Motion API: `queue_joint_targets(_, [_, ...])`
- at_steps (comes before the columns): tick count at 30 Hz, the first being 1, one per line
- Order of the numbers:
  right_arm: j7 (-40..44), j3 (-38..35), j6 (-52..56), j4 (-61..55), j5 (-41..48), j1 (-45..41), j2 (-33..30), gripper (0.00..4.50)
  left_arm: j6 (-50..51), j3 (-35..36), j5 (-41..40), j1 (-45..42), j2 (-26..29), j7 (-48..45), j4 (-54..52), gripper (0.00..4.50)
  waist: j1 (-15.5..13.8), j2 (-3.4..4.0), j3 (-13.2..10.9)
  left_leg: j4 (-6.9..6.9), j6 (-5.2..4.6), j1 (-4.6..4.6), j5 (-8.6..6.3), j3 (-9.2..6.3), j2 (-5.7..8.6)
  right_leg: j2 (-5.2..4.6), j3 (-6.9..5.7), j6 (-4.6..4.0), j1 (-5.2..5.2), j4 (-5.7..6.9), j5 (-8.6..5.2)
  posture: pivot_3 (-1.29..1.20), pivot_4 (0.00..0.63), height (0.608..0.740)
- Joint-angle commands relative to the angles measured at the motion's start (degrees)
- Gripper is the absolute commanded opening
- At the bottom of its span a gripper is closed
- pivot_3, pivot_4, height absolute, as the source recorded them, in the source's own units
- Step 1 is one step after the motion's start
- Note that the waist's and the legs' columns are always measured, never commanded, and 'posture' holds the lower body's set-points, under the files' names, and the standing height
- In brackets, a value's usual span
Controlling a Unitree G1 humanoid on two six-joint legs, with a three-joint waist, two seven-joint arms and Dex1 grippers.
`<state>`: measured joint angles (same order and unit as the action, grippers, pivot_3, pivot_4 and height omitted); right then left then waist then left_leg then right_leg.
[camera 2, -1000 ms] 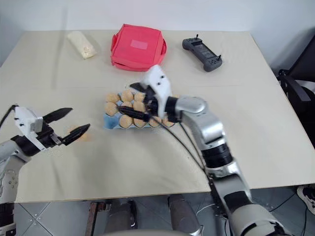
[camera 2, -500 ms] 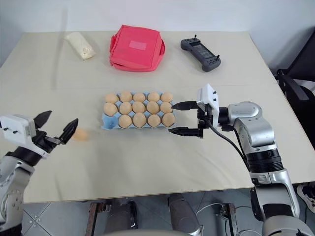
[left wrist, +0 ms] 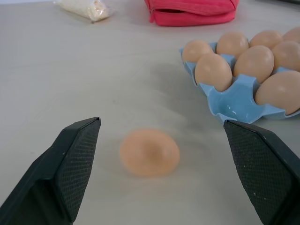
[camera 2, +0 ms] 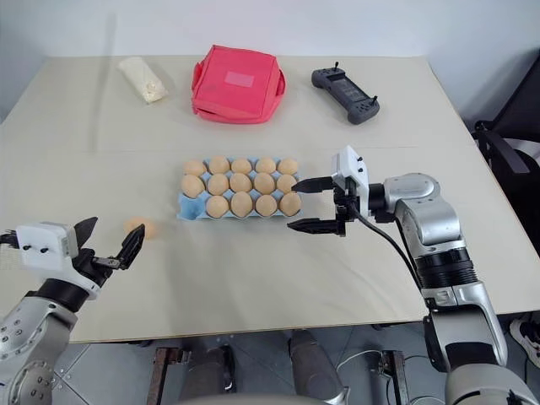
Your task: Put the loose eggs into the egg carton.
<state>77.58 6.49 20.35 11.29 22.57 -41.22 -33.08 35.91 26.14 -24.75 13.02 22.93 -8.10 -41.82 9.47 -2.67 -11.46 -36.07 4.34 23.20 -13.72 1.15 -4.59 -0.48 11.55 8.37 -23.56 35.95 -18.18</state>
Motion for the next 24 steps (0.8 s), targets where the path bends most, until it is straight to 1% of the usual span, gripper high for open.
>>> queue_joint_targets(1, [0.0, -1.0, 1.2, -2.3, 0.8, -0.3, -1.0, 4.48, -3.0, -0.9, 3.3, -1.8, -0.3, 0.8, 4.0, 4.50, 0.0, 0.00, 0.0, 0.01, 0.00, 0.00, 0.00, -0.03, -0.01, 0.01, -0.02, 0.00, -0.01, 0.00, 0.00, 0.00, 0.150, 0.740])
queue_joint_targets(5, [1.4, -1.8, 1.7, -4.1, 1.8, 1.3, -2.6, 4.48, -2.7, -2.2, 4.0, -4.9, 0.0, 0.5, 9.1, 4.50, 0.0, 0.00, 0.0, 0.04, 0.03, 0.01, -0.03, -0.03, 0.00, 0.01, -0.02, 0.06, -0.01, 0.00, 0.03, 0.00, 0.150, 0.740])
queue_joint_targets(14, [-1.5, -2.6, 3.5, -7.0, 2.0, 2.6, -2.8, 4.48, -3.9, -6.1, 6.1, -11.0, 1.4, -2.6, 18.9, 4.50, 0.0, 0.00, 0.0, 0.10, 0.05, 0.01, -0.05, -0.03, -0.01, 0.02, -0.05, 0.38, -0.04, 0.00, 0.20, 0.00, 0.150, 0.740])
queue_joint_targets(17, [-2.7, -2.8, 3.9, -7.4, 2.0, 2.6, -2.7, 4.50, -3.5, -6.0, 5.6, -11.4, 1.2, -3.3, 20.0, 3.83, 0.0, 0.00, 0.0, 0.12, 0.07, 0.01, -0.06, -0.03, -0.01, 0.02, -0.04, 0.40, -0.05, 0.00, 0.20, 0.00, 0.150, 0.740])
queue_joint_targets(20, [-3.5, -2.9, 4.1, -7.6, 2.0, 2.9, -2.9, 4.50, -3.6, -6.0, 5.6, -11.8, 1.4, -3.8, 20.1, 2.87, -0.1, 0.00, 0.0, 0.13, 0.07, 0.02, -0.06, -0.03, -0.02, 0.02, -0.05, 0.40, -0.05, 0.00, 0.20, 0.00, 0.150, 0.740])
queue_joint_targets(21, [-3.8, -3.0, 4.1, -7.7, 2.0, 3.0, -3.0, 4.50, -3.5, -6.0, 5.4, -12.1, 1.6, -4.2, 20.1, 2.61, -0.2, 0.00, 0.0, 0.13, 0.07, 0.02, -0.06, -0.03, -0.01, 0.02, -0.05, 0.40, -0.05, 0.00, 0.20, 0.00, 0.150, 0.740])
queue_joint_targets(22, [-4.0, -3.0, 4.1, -7.8, 2.1, 3.1, -3.0, 4.50, -3.4, -6.0, 5.4, -12.3, 1.8, -4.5, 20.1, 2.49, -0.2, 0.00, 0.0, 0.12, 0.07, 0.02, -0.06, -0.03, -0.01, 0.02, -0.05, 0.40, -0.05, 0.00, 0.20, 0.00, 0.150, 0.740])
queue_joint_targets(24, [-4.5, -3.1, 4.1, -8.0, 2.0, 3.5, -3.1, 4.50, -2.7, -5.4, 4.5, -13.1, 2.1, -5.1, 19.5, 2.47, -0.4, 0.00, 0.0, 0.12, 0.07, 0.02, -0.06, -0.04, -0.01, 0.02, -0.05, 0.40, -0.04, 0.00, 0.20, 0.00, 0.150, 0.740])
